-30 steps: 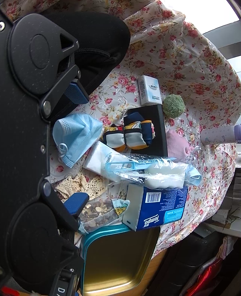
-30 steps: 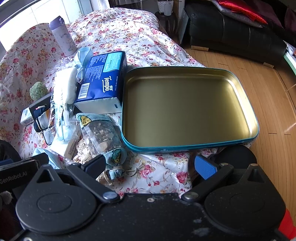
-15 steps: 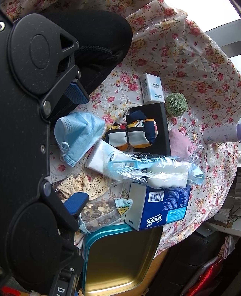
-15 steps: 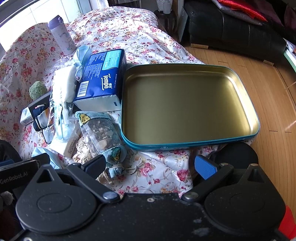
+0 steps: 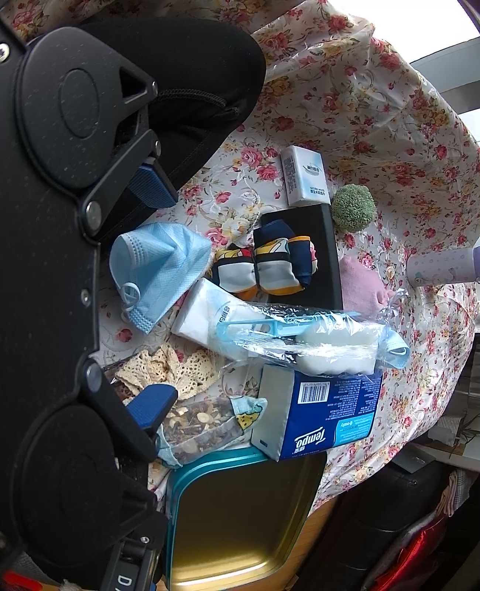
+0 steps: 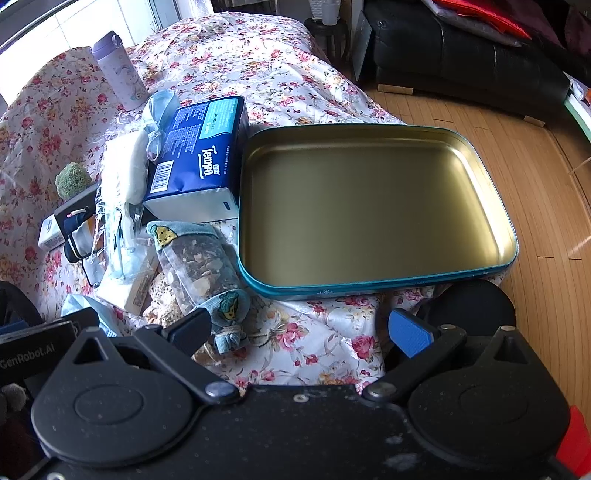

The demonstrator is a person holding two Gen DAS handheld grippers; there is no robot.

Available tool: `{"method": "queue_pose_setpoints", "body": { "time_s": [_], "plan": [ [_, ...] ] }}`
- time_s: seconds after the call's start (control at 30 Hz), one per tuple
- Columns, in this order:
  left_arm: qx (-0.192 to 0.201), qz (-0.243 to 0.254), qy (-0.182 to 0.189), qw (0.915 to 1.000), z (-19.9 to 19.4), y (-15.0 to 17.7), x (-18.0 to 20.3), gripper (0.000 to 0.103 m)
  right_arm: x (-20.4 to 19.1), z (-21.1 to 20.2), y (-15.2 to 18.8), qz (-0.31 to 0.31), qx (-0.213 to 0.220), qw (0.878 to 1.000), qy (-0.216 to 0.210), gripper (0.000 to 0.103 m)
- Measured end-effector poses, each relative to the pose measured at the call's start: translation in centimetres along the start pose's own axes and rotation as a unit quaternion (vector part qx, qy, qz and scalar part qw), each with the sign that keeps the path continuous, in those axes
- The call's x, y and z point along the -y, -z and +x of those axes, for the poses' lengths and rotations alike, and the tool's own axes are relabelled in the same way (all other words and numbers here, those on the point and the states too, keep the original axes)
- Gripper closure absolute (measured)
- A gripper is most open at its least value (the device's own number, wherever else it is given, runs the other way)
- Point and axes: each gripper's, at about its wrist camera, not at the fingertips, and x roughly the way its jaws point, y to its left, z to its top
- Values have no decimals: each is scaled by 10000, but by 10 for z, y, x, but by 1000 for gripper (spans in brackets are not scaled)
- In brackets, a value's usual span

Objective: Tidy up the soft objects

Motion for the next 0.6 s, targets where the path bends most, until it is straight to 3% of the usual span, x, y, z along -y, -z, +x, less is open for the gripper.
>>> {"method": "queue_pose_setpoints", "body": {
  "time_s": [0.6],
  "plan": [
    [0, 57, 41, 10000, -2, -1, 2, 5, 0, 0, 1, 8, 1, 10000, 19, 0]
  ]
}}
